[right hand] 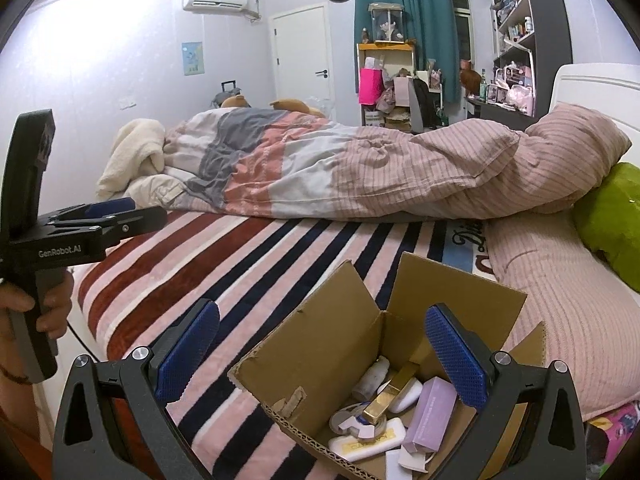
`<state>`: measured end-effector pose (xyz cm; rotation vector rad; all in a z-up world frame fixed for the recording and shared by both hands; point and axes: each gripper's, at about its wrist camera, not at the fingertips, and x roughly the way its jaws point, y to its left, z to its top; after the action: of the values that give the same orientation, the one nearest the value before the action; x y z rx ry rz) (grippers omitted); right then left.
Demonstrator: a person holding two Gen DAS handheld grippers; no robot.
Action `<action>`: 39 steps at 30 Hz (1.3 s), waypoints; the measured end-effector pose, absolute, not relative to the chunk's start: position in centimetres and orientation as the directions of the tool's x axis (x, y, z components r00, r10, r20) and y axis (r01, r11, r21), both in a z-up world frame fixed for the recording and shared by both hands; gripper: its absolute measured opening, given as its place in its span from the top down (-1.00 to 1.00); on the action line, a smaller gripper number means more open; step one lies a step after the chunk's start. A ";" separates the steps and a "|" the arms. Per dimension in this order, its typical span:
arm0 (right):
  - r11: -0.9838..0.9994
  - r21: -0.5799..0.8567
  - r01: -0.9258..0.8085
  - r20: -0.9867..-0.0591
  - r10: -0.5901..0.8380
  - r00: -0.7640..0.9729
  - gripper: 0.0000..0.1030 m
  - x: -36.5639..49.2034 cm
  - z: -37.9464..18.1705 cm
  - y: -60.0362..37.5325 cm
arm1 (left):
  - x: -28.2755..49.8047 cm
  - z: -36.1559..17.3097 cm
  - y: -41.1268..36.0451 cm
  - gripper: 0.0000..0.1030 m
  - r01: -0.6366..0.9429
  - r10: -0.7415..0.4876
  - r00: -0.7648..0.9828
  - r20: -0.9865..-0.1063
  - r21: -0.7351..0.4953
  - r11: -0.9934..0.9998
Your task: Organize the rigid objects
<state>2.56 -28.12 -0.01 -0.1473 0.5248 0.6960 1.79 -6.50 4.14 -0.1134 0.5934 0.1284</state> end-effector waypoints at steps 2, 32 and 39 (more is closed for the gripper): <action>0.762 0.040 -0.646 -0.509 0.572 0.643 -1.00 2.6 0.0 -28.1 | 1.7 4.2 -6.6 -0.73 -0.159 0.093 0.823 -0.561 -0.070 0.985; 0.760 0.033 -0.650 -0.520 0.568 0.638 -1.00 2.6 -0.9 -27.8 | 1.5 4.1 -6.8 -0.73 -0.166 0.099 0.824 -0.558 -0.069 0.984; 0.761 0.037 -0.647 -0.520 0.568 0.638 -1.00 2.5 -1.1 -27.9 | 1.3 4.0 -7.1 -0.73 -0.167 0.098 0.823 -0.560 -0.073 0.983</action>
<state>2.51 -27.86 -1.07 -0.1580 0.5379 0.6969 1.29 -7.06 4.02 -0.1210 0.5879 0.1417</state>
